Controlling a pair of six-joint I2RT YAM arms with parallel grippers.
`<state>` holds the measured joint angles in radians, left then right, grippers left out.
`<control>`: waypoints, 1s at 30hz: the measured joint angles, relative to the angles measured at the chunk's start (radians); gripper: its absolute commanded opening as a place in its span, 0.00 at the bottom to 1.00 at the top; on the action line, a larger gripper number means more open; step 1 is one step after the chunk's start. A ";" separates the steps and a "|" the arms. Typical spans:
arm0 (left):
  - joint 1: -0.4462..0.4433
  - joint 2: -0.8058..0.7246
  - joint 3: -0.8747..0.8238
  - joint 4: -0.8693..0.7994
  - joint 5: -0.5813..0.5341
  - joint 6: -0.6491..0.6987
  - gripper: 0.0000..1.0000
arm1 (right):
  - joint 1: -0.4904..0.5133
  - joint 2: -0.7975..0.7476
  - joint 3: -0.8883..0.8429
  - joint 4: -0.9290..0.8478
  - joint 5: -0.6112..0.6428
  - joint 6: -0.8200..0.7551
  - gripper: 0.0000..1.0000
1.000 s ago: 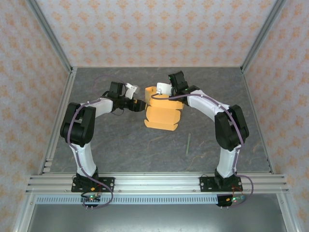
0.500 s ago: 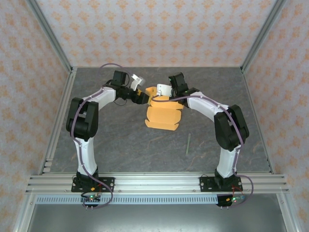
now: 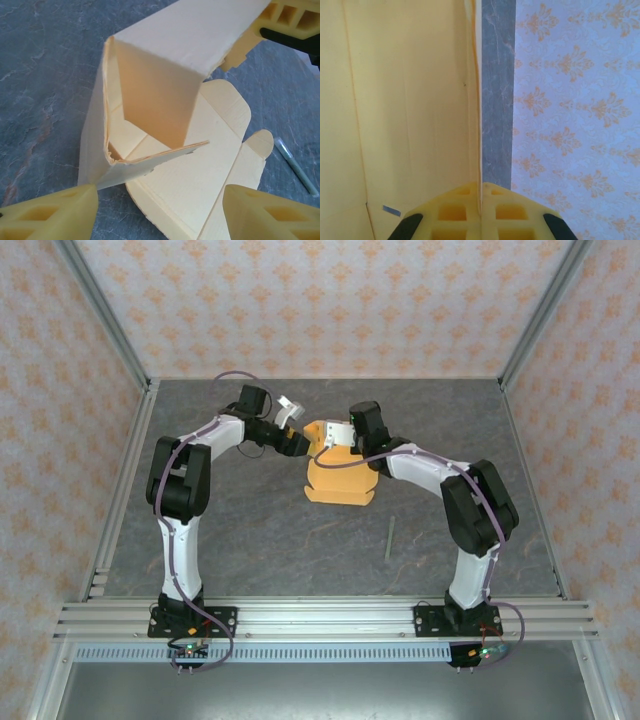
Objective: Fold the paper box
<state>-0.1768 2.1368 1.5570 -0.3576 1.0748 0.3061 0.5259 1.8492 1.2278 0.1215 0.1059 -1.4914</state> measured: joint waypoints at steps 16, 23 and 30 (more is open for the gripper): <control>-0.039 0.030 0.019 0.048 -0.067 -0.050 0.57 | 0.002 0.000 -0.017 0.051 0.011 -0.012 0.00; -0.047 0.030 0.009 0.120 -0.153 -0.105 0.56 | 0.005 -0.001 -0.017 0.044 0.000 -0.002 0.00; -0.051 0.030 -0.010 0.155 -0.175 -0.123 0.57 | 0.011 -0.001 -0.029 0.073 0.009 -0.008 0.00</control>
<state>-0.2276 2.1670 1.5471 -0.2028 0.8997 0.1829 0.5365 1.8484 1.1988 0.1947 0.1150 -1.4994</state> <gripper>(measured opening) 0.566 0.045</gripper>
